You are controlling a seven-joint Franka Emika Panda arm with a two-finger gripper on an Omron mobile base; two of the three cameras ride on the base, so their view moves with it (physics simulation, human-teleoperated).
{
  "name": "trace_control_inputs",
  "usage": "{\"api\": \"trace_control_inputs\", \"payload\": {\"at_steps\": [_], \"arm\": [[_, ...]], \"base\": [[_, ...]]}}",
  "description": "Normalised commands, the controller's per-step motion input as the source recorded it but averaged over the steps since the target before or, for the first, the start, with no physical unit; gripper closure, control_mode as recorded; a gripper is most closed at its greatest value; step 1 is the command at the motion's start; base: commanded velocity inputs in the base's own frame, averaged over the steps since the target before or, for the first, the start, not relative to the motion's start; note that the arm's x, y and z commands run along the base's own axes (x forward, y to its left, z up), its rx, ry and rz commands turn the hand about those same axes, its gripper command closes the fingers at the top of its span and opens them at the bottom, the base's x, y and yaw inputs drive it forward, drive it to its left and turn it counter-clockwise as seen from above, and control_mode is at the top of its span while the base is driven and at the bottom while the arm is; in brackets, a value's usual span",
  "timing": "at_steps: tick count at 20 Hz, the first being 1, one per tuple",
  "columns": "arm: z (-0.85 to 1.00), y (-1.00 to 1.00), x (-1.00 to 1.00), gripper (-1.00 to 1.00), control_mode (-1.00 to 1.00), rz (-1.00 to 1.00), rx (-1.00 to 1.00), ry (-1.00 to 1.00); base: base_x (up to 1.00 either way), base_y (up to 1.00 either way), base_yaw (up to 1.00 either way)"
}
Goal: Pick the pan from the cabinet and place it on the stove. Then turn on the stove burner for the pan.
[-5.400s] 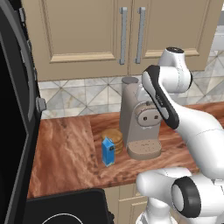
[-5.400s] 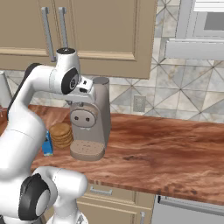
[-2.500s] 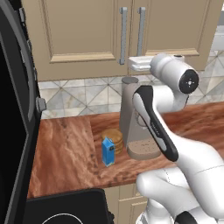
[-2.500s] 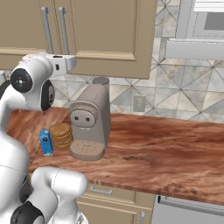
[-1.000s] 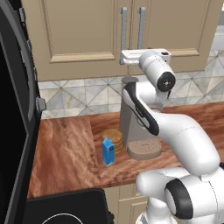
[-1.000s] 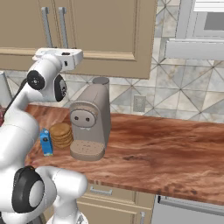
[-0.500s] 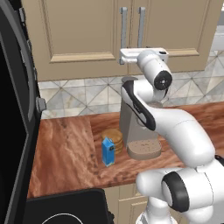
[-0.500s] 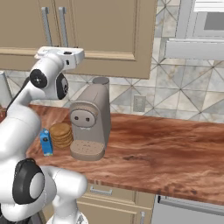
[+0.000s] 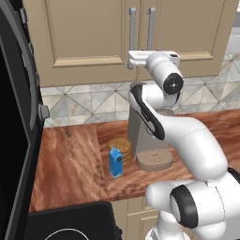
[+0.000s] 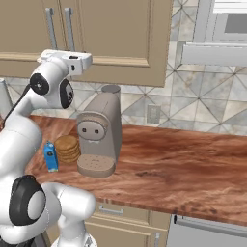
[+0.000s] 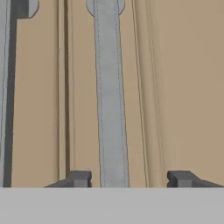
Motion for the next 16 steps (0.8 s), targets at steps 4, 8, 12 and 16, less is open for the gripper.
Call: {"api": "trace_control_inputs", "payload": {"at_steps": [4,8,12,16], "arm": [[-0.09,0.13,0.0,1.0,-1.0,-0.02,-0.05,0.05],[-0.14,0.41,0.04,1.0,-1.0,-0.01,-0.09,0.02],[-0.14,0.45,0.16,1.0,-1.0,0.04,-0.08,0.0],[0.0,0.1,0.02,1.0,-1.0,0.01,-0.01,0.02]], "base": [[0.0,0.0,0.0],[0.0,0.0,0.0],[0.0,0.0,0.0],[0.0,0.0,0.0]]}}
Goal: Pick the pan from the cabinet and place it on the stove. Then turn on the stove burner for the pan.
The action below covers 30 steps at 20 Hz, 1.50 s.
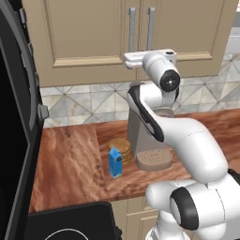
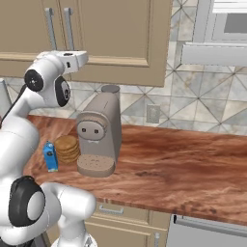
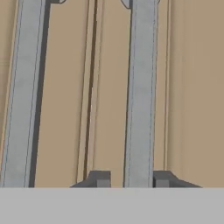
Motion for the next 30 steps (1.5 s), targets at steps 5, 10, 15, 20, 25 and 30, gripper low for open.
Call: {"api": "trace_control_inputs", "payload": {"at_steps": [5,10,15,20,25,30], "arm": [[-0.02,-0.04,-0.01,1.0,-1.0,0.02,0.0,0.0],[0.15,-0.16,-0.29,1.0,-1.0,0.01,-0.02,0.0],[0.33,-0.12,-0.47,1.0,-1.0,0.02,-0.08,0.0],[0.56,-0.15,-0.59,1.0,-1.0,0.01,-0.11,0.0],[0.51,-0.3,-0.63,1.0,-1.0,0.02,-0.09,0.0],[0.4,-0.35,-0.72,1.0,-1.0,0.01,-0.05,0.0]], "base": [[0.0,0.0,0.0],[0.0,0.0,0.0],[0.0,0.0,0.0],[0.0,0.0,0.0],[0.0,0.0,0.0],[0.0,0.0,0.0]]}}
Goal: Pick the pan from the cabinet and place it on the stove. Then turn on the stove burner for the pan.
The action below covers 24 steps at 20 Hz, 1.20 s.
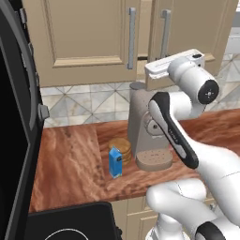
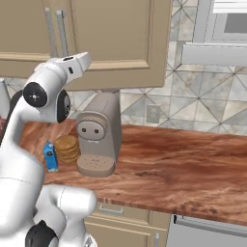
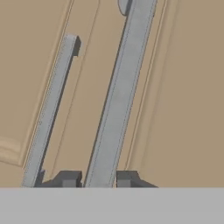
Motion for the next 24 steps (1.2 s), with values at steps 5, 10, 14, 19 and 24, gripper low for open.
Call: {"api": "trace_control_inputs", "payload": {"at_steps": [5,10,14,19,24], "arm": [[0.3,-0.36,-0.79,1.0,-1.0,0.0,-0.02,0.0],[0.16,-0.37,-0.93,1.0,-1.0,0.0,-0.02,0.0],[0.05,-0.39,-1.0,1.0,-1.0,0.0,-0.02,0.0],[-0.09,-0.05,-0.73,-1.0,-1.0,0.0,-0.06,0.05],[-0.12,0.22,-0.5,-1.0,-1.0,0.05,-0.03,0.0]], "base": [[0.0,0.0,0.0],[0.0,0.0,0.0],[0.0,0.0,0.0],[0.0,0.0,0.0],[0.0,0.0,0.0]]}}
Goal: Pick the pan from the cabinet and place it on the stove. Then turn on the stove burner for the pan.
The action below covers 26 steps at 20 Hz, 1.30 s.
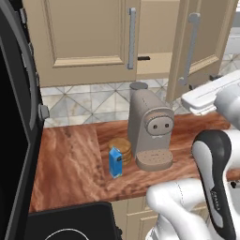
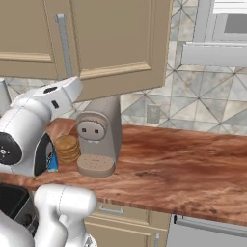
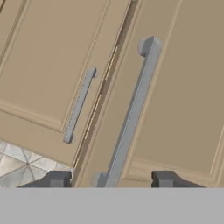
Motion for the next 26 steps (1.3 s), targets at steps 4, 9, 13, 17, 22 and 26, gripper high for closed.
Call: {"api": "trace_control_inputs", "payload": {"at_steps": [4,9,13,17,22,26], "arm": [[0.0,0.4,-0.62,-1.0,-1.0,0.01,-0.1,-0.06],[0.0,0.61,-0.12,-1.0,-1.0,-0.1,-0.2,0.0],[0.0,0.76,0.12,-1.0,-1.0,-0.17,-0.24,0.05],[-0.1,0.76,0.41,-1.0,-1.0,-0.2,-0.29,0.19],[-0.11,0.41,0.73,-1.0,-1.0,-0.13,-0.26,0.27],[-0.23,0.04,0.78,-1.0,-1.0,-0.08,-0.15,0.16]], "base": [[0.0,0.0,0.0],[0.0,0.0,0.0],[0.0,0.0,0.0],[0.0,0.0,0.0],[0.0,0.0,0.0],[0.0,0.0,0.0]]}}
